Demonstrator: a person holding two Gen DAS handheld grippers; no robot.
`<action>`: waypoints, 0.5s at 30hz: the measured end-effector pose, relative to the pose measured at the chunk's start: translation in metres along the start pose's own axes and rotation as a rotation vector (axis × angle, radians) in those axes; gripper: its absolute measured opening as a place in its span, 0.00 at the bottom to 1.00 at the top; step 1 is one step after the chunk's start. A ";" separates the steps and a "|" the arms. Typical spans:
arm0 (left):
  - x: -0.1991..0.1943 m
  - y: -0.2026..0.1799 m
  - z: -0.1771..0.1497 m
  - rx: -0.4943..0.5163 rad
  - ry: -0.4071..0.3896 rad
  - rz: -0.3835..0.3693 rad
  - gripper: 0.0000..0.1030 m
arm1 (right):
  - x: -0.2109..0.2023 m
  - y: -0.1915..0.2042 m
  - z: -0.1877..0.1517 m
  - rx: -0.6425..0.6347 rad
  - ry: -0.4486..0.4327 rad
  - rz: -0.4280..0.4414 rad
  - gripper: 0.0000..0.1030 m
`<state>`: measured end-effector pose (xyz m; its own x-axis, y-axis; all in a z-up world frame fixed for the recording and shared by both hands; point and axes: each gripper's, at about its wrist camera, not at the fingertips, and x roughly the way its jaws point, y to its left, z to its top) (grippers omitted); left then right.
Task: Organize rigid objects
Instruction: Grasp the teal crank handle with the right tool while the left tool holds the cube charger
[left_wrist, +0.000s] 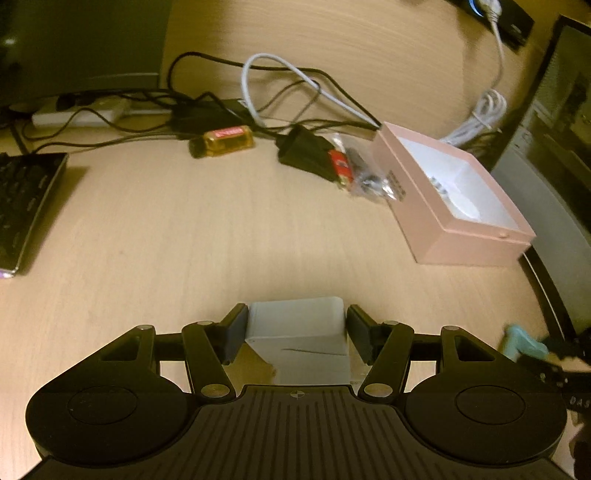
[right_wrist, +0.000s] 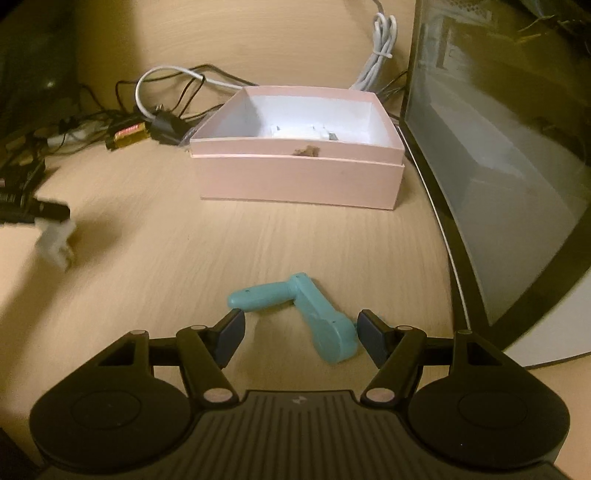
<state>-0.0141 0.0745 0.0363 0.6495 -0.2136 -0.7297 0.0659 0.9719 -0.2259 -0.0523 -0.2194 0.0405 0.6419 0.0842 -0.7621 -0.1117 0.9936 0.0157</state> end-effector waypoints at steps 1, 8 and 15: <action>0.000 -0.002 -0.001 0.010 0.001 -0.001 0.62 | -0.001 0.003 0.001 -0.009 -0.010 0.009 0.67; 0.004 -0.010 0.001 0.040 0.008 -0.012 0.62 | -0.013 0.016 0.002 -0.133 -0.064 -0.019 0.67; 0.013 -0.027 0.002 0.089 0.021 -0.063 0.62 | -0.025 -0.007 -0.014 -0.021 -0.035 -0.051 0.67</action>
<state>-0.0054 0.0456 0.0342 0.6257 -0.2761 -0.7295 0.1741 0.9611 -0.2145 -0.0782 -0.2291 0.0498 0.6732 0.0368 -0.7386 -0.0941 0.9949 -0.0362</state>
